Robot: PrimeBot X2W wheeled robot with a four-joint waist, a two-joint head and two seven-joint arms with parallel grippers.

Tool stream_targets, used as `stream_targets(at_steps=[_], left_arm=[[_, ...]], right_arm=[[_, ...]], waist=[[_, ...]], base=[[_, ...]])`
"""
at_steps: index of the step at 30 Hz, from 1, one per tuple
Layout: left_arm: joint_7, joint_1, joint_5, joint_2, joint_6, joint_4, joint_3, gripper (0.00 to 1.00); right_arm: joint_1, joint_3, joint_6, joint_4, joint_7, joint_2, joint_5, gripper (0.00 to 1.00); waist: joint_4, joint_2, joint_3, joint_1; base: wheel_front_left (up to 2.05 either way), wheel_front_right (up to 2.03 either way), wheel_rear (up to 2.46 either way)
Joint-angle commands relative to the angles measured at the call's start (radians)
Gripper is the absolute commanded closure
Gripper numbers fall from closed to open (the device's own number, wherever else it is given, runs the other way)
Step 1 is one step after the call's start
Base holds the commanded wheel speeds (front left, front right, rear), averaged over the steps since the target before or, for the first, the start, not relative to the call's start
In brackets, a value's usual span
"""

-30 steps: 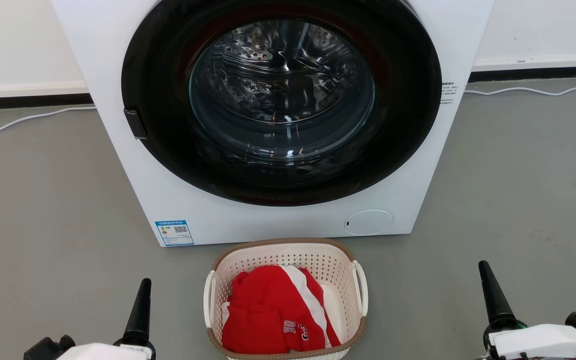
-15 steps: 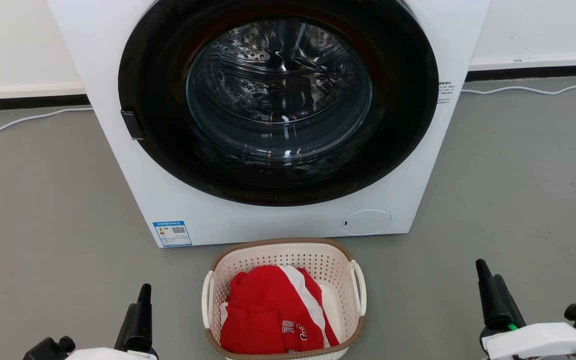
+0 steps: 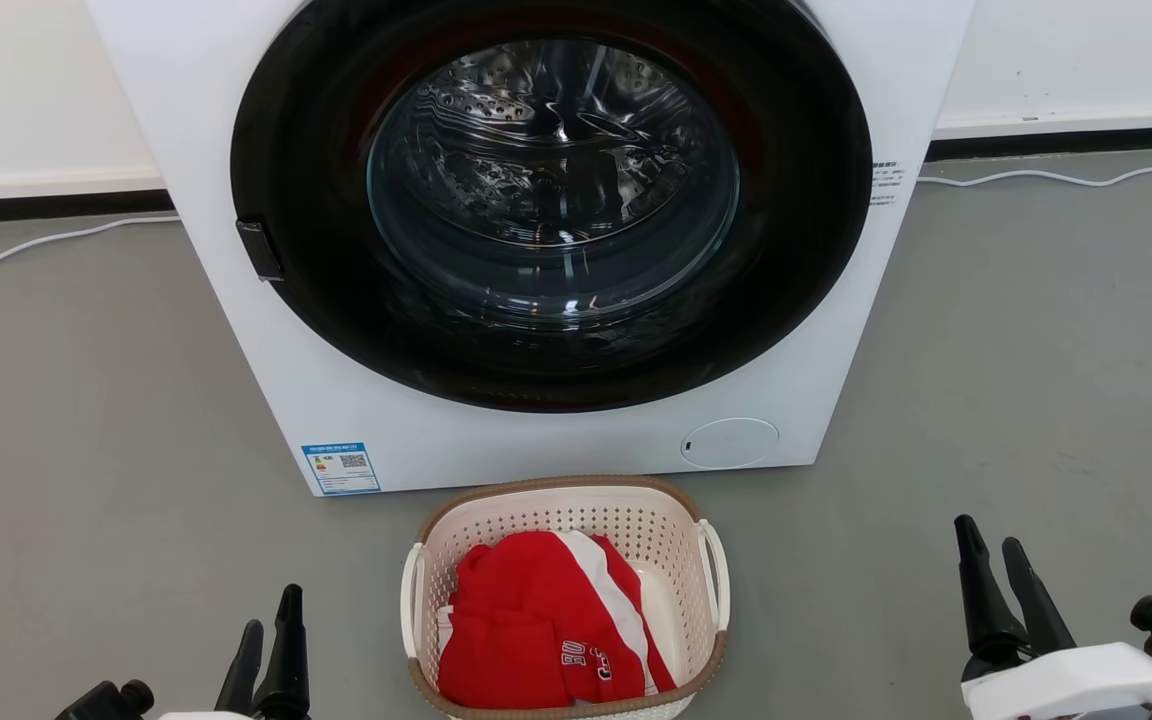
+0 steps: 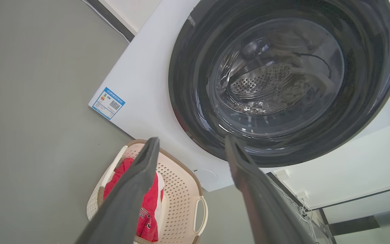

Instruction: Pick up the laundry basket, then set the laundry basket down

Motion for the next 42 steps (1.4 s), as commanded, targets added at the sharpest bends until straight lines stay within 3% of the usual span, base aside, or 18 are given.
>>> stream_targets(at_steps=[1, 42], left_arm=[[-0.012, -0.016, 0.039, 0.01, -0.005, -0.026, 0.024, 0.0], [-0.127, 0.029, 0.541, 0.029, -0.007, -0.045, 0.051, 0.0]], right_arm=[[-0.024, 0.024, 0.005, -0.036, -0.021, -0.025, -0.04, 0.0], [-0.024, 0.09, 0.007, -0.032, -0.135, -0.089, -0.484, 0.0]], waist=[[-0.001, 0.0, 0.0, -0.0001], [-0.015, 0.0, -0.005, -0.0001]], base=[[0.0, 0.0, 0.0], [0.0, 0.0, 0.0]])
